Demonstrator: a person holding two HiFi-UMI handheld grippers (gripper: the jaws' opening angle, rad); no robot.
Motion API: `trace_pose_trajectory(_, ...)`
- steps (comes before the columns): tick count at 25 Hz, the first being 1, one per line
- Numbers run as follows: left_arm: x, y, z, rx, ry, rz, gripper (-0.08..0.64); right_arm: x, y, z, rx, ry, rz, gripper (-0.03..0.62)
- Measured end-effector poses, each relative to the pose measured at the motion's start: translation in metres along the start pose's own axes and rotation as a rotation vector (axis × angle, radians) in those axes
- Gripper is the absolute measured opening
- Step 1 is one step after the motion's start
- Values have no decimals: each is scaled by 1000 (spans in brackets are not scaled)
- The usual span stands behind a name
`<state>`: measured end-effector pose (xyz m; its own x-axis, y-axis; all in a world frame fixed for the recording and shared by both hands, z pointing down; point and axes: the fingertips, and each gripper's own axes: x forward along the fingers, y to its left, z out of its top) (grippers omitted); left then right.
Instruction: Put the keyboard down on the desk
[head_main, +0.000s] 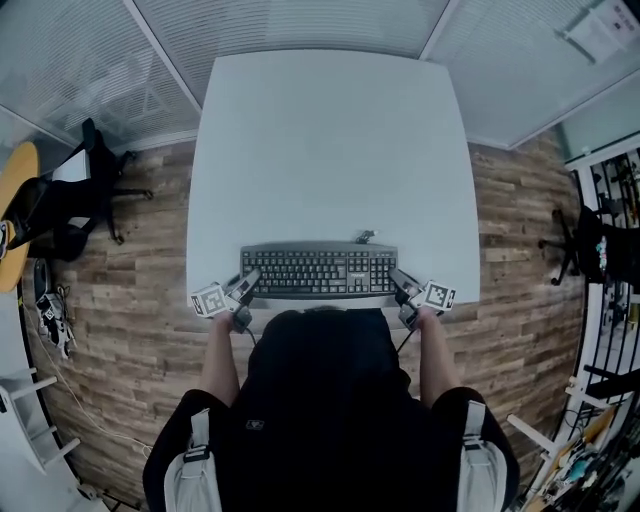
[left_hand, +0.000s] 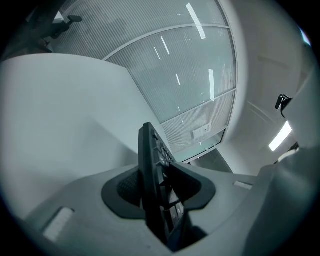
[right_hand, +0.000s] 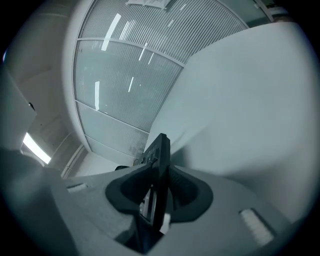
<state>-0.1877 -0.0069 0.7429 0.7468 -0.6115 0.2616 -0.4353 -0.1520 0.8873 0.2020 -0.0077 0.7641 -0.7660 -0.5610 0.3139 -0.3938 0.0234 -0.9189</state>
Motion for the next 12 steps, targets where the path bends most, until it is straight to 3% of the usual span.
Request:
trace_pose_trajectory(2, 1, 1, 3, 11, -4, 9, 133, -3, -9, 0, -8, 9, -62, 107)
trace_pose_trajectory(5, 2, 0, 3, 10, -12, 23, 135, 5, 3, 2, -7, 0, 31, 107)
trace_pose_trajectory(8, -1, 0, 1, 11, -11, 33, 137, 7, 4, -1, 22, 11, 42, 107)
trace_pose_trajectory(12, -5, -3, 2, 12, -21, 40, 137, -1, -16, -1, -23, 59, -100, 107)
